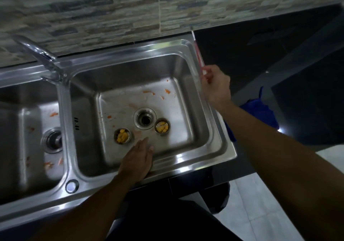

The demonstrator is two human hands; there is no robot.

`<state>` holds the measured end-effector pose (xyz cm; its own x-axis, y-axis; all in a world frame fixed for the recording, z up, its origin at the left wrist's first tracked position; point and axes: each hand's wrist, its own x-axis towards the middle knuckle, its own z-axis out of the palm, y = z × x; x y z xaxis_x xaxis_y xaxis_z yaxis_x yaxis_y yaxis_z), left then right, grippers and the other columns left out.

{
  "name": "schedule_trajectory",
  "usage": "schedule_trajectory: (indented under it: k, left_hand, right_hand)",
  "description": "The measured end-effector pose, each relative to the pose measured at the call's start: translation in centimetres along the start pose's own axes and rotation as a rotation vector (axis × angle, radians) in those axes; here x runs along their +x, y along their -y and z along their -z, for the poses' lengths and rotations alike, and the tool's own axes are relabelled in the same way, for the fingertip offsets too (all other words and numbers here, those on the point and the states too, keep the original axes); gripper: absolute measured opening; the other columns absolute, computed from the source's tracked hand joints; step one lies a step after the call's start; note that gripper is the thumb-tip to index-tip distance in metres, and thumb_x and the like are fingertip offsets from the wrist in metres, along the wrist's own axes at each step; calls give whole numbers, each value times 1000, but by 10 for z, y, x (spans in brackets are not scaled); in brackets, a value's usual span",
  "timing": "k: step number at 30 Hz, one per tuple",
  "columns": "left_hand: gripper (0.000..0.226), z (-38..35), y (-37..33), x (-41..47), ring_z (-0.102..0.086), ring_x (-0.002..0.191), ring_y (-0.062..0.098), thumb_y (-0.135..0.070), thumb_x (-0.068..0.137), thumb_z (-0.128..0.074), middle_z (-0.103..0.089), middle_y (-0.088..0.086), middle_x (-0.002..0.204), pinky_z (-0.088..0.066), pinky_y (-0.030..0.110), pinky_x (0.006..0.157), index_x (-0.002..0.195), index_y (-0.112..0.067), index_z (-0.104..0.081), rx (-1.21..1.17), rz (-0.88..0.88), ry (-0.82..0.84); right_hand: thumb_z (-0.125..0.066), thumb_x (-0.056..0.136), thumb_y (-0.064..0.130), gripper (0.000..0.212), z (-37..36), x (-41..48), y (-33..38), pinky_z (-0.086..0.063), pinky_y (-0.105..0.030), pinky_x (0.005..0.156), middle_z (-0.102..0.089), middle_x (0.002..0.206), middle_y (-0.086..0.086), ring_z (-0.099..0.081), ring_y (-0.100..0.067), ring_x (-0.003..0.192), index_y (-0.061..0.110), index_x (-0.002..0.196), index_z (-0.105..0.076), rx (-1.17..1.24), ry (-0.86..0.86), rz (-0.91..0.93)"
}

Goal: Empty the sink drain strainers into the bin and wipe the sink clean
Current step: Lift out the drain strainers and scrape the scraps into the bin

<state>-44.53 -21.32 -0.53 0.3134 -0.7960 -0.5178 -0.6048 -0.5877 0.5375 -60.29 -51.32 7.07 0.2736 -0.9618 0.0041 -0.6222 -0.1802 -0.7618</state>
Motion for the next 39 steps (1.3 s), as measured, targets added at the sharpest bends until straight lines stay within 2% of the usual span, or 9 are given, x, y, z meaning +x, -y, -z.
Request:
schedule_trajectory:
  k: [2, 4, 7, 14, 18, 22, 27, 34, 39]
  left_hand:
    - [56, 8, 8, -1, -41, 144, 25, -44, 105, -35, -39, 5, 159, -34, 43, 120, 157, -25, -26, -15, 5, -10]
    - [55, 17, 21, -2, -46, 140, 28, -43, 105, -36, -40, 5, 159, -38, 44, 116, 158, -34, -21, -53, -1, -19]
    - [51, 29, 45, -4, -52, 133, 35, -36, 105, -40, -47, 14, 152, -42, 44, 111, 155, -31, -30, -61, 25, -53]
    - [34, 56, 89, -1, -60, 113, 39, -27, 103, -44, -62, 19, 125, -49, 44, 97, 130, -8, -54, -71, 103, -67]
    - [31, 62, 98, 5, -59, 114, 37, -17, 100, -48, -61, 19, 127, -49, 41, 98, 128, -7, -54, -39, 104, -56]
    - [35, 64, 103, 17, -54, 122, 37, -25, 99, -49, -54, 17, 135, -48, 44, 100, 130, -10, -48, 3, 178, 23]
    - [51, 59, 105, 32, -49, 130, 37, -33, 95, -53, -46, 15, 146, -45, 47, 105, 140, -14, -40, 14, 296, 54]
    - [96, 43, 116, 55, -27, 149, 34, -24, 89, -70, -21, 14, 164, -29, 41, 122, 160, -12, -7, -86, 261, 21]
    - [109, 34, 126, 70, -23, 151, 32, -21, 82, -79, -17, 13, 166, -26, 43, 123, 161, -14, -4, -128, 208, -28]
  right_hand:
    - [-59, 96, 22, 37, -8, -16, 12, -53, -9, 61, -65, 80, 12, -67, 4, 68, 42, 126, -49, 88, 117, 84]
    - [-58, 98, 16, 34, -25, -30, 21, -56, -19, 64, -64, 88, 8, -67, -3, 70, 33, 127, -54, 152, 199, 68]
    - [-52, 99, -1, 22, -58, -58, 41, -63, -36, 65, -64, 84, -12, -72, -20, 64, 11, 110, -67, 495, 294, -299]
    - [-53, 92, -1, 20, -103, -131, 58, -63, -34, 68, -74, 87, -25, -76, -35, 81, -5, 91, -73, 938, 355, -716]
    - [-56, 94, -7, 22, -115, -175, 45, -60, -40, 88, -74, 104, -25, -73, -36, 101, 1, 103, -74, 1067, 374, -611]
    - [-76, 82, -4, 27, -123, -210, 35, -60, -31, 88, -79, 95, -7, -77, -22, 92, 18, 96, -79, 740, 276, -290]
    - [-71, 93, 21, 7, -114, -241, 28, -53, -10, 60, -73, 72, 12, -70, 3, 63, 19, 97, -65, 181, 162, 62]
    - [-44, 103, 31, 29, -112, -265, 25, -56, -34, 68, -67, 88, 6, -64, -9, 72, 19, 125, -59, -23, 281, 130]
    - [-54, 97, 11, 35, -119, -256, 24, -56, -42, 67, -67, 79, -2, -63, -18, 67, 12, 131, -62, -118, 178, 101]
